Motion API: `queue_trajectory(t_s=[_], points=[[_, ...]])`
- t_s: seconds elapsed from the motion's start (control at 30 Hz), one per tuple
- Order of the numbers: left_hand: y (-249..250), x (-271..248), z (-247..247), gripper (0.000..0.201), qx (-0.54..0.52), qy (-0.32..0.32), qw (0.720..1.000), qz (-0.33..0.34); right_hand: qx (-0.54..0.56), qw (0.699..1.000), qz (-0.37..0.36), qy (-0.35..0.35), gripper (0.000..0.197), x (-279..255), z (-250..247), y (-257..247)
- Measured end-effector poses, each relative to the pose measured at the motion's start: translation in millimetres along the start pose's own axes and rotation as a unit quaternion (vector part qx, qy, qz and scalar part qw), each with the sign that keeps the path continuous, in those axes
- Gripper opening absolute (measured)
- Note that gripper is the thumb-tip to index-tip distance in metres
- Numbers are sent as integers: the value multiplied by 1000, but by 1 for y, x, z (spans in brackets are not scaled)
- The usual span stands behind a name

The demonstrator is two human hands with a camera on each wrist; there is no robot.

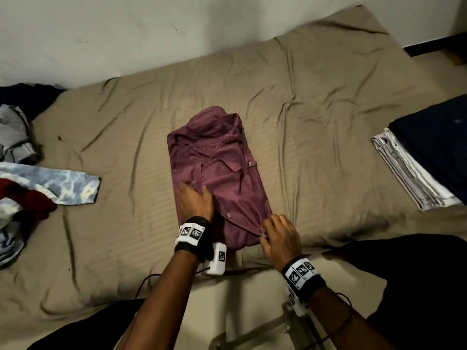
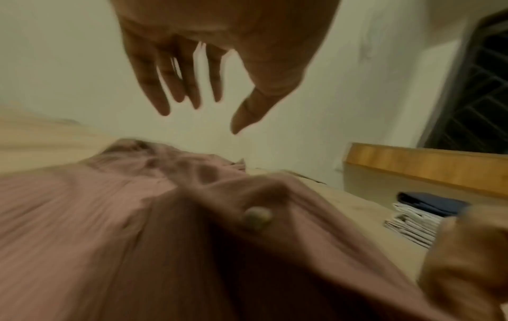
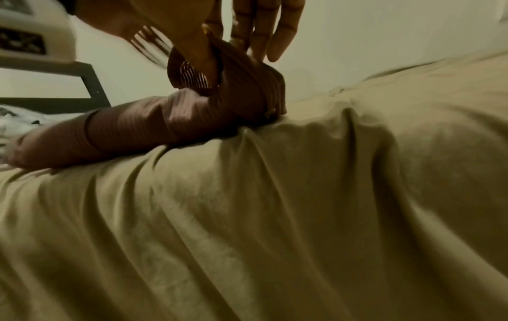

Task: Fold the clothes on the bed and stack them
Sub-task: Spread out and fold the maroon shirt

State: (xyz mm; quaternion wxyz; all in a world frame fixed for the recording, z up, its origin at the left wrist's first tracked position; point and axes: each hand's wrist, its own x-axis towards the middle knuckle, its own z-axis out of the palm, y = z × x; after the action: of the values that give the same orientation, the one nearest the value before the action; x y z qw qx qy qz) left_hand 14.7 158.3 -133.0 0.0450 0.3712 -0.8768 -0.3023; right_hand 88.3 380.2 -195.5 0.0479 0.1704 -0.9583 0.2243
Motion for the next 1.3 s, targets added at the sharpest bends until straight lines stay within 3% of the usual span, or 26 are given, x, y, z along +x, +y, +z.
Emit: queue_trajectory(t_s=[0.03, 0.07, 0.13, 0.2, 0.27, 0.3, 0.33, 0.37, 0.47, 0.57, 0.7, 0.8, 0.9, 1.0, 1.07, 1.23, 1.3], points=[[6, -3, 0, 50, 45, 51, 992, 111, -12, 1000, -14, 1, 21, -2, 3, -2], [17, -6, 2, 53, 87, 51, 966, 237, -22, 999, -25, 5, 21, -3, 6, -3], [44, -10, 16, 52, 154, -123, 876, 441, -29, 999, -25, 23, 18, -2, 12, -3], [67, -17, 36, 51, 267, -313, 733, 542, -33, 998, -23, 38, 9, -1, 15, -2], [78, -19, 54, 44, 403, -379, 586, 592, -39, 998, -30, 38, 6, -1, 16, 2], [82, -18, 58, 41, 442, -397, 542, 594, -38, 998, -35, 36, 8, -1, 17, 4], [83, -14, 60, 39, 456, -414, 519, 592, -30, 998, -36, 31, 11, -1, 17, 4], [83, -9, 57, 39, 459, -420, 511, 593, -17, 999, -33, 27, 15, -3, 18, 4], [78, 10, 52, 39, 440, -379, 528, 620, 19, 999, -12, 24, 25, -2, 17, 4], [66, 20, 38, 47, 366, -355, 578, 637, 67, 997, 16, 25, 27, 1, 12, 7], [50, 27, 6, 28, 247, -355, 665, 609, 79, 996, 15, -37, 27, 13, 11, 11], [44, 32, -12, 25, 214, -326, 699, 599, 96, 993, 18, -68, 38, 25, 12, 10], [44, 43, -24, 32, 192, -302, 727, 586, 96, 994, 18, -39, 37, 34, 4, 4], [48, 54, -30, 45, 186, -287, 738, 581, 56, 998, 9, 7, 31, 41, 0, -2], [54, 56, -29, 42, 196, -279, 735, 586, 33, 999, 12, 12, 32, 45, 2, -5], [62, 48, -14, 29, 267, -223, 711, 611, -21, 998, 44, -44, 40, 46, 17, -9], [63, 44, -4, 32, 289, -223, 697, 617, -45, 996, 4, -81, 45, 31, 27, -10]])
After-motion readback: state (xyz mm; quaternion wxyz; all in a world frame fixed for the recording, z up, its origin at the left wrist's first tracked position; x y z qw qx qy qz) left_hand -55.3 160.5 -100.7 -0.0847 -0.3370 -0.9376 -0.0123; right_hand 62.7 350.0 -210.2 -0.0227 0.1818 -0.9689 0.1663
